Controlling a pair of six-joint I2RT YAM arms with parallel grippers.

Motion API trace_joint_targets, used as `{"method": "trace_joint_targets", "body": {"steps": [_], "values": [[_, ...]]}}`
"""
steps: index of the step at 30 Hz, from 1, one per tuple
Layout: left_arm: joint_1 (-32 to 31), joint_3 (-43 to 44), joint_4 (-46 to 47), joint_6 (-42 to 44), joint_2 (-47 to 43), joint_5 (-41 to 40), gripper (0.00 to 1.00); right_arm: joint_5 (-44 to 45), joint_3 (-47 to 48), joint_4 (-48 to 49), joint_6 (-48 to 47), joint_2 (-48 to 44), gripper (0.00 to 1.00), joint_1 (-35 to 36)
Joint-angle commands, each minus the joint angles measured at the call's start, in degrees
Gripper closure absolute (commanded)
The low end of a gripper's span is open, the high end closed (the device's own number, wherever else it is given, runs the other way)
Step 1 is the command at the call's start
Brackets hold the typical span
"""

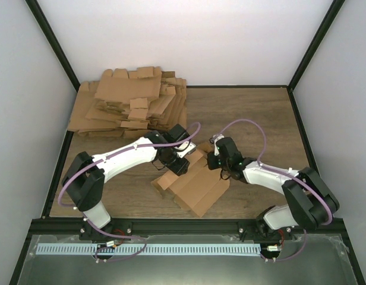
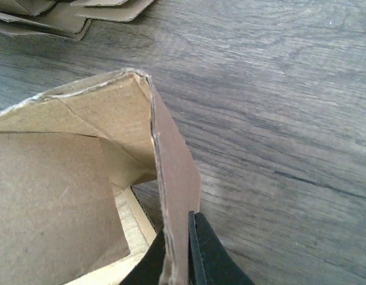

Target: Fold the paper box

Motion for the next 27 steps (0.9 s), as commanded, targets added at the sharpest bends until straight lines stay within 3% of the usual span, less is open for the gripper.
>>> {"method": "trace_joint_targets", "body": {"steps": [1,27], "values": [[0.11,1.51,0.43,-1.22,1.01,-0.86,0.49,0.65,0.49,-3.43,2.18,-2.39,0.99,0.92],[0.08,0.44,0.13,-0.82,1.59,2.46,0.49,-3.21,-5.47,0.52,10.22,-4.01,0.96,6.22]]}}
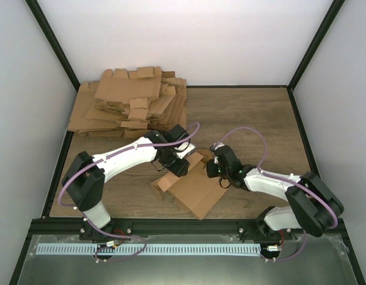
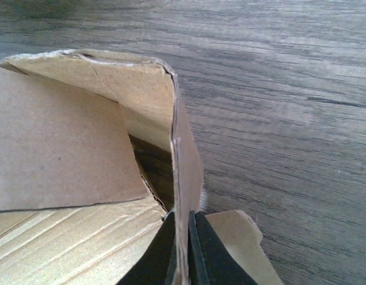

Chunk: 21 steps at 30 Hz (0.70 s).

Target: Fold the paper box

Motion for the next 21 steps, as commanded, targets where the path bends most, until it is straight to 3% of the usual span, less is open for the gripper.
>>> {"method": "trace_joint_targets", "body": {"steps": [1,14,21], "values": [[-0.06,0.37,1.17,0.53,1.41,-0.12,0.49,-2.94,-1.11,3.04,1.26,-0.25,0.95,2.37],[-0.03,1.00,1.20,0.23,1.00,0.89,0.49,3.73,-3.21,5.37,2.21,-0.05,0.91,8.19],[-0.34,0.74,-0.76,1.97,1.27,0.34,0.49,4.78,-3.05,4.12,2.73,-1.66,0.68,8.20]]}}
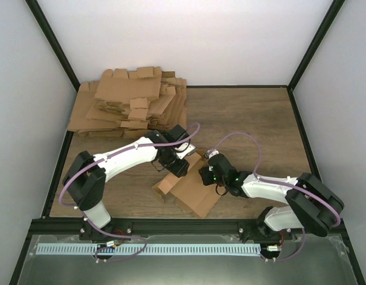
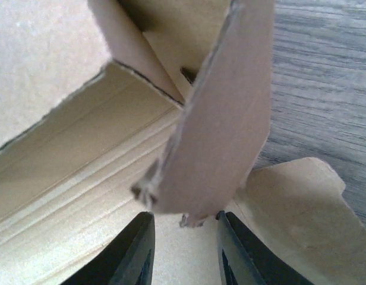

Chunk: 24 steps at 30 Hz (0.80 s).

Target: Fold the paper box

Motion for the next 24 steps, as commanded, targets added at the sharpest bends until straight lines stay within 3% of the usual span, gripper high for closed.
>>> {"method": "trace_joint_targets", "body": {"steps": [1,6,17,20,24], "values": [[-0.35,0.63,-0.46,1.66,0.76,-0.20,0.49,1.69,0.25,-0.72,0.71,-1.38,0.68,0.61],[-0.33,0.41,-1.11,2.02,0.64,-1.08,0.49,1.54,-0.43,-1.98,1.29,-3.62,0.60,0.63],[-0.46,0.97,-1.46,2.11,1.14,-1.88,0.49,-1.10,0.66,-7.09,-1.46,-18.61,0.24,-0.39],[-0.49,0.99,-1.42,2.11,1.12,-1.87,0.49,-6.67,2.46,-8.04,-2.14,-20.77,0.23,-4.95],[-0.52,1.20,-1.37,2.11,1.25,-1.92,0.49,-19.47,5.76,-7.46,-1.65,-18.81,0.23,-17.37]]}}
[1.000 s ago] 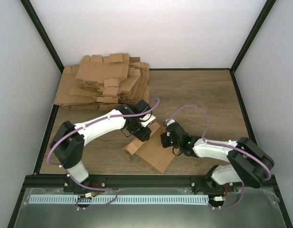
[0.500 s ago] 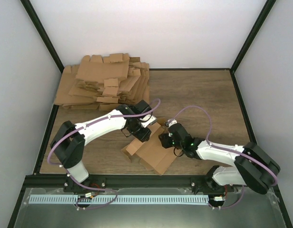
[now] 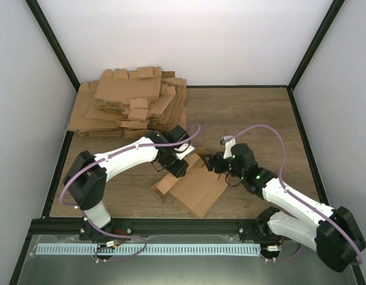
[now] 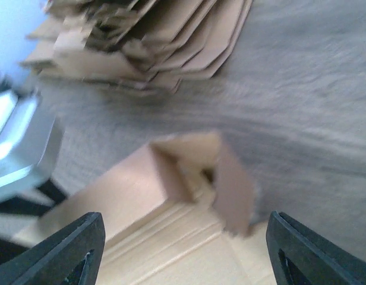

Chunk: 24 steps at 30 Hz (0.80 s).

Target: Fold the paper box

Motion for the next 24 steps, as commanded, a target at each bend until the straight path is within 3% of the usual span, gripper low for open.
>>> {"method": "trace_joint_targets", "body": {"steps": [1,11,15,21,24], "values": [[-0.40,1.19,-0.43,0.71,0.69,-0.48,0.49,-14.01,5.94,-0.42,-0.16,2.82,0.24,-11.97],[-0.40,0.92,-0.07,0.60,0.43,-0.32,0.49,-29.98,24.33,-4.28,1.24,27.67,0.41,-23.81],[-0.49,0.68,0.20,0.50,0.38,-0.11,0.49,-36.70,29.54,-4.85,0.86,37.20,0.55,-24.78],[-0.50,0.57,0.57,0.41,0.46,-0.22,0.49,-48.49,24.87,1.90,0.54,41.30,0.61,-24.68],[-0.48,0.55,0.74,0.32,0.55,-0.12,0.49,-54.43,20.77,6.63,0.24,40.75,0.70,-24.64]]}}
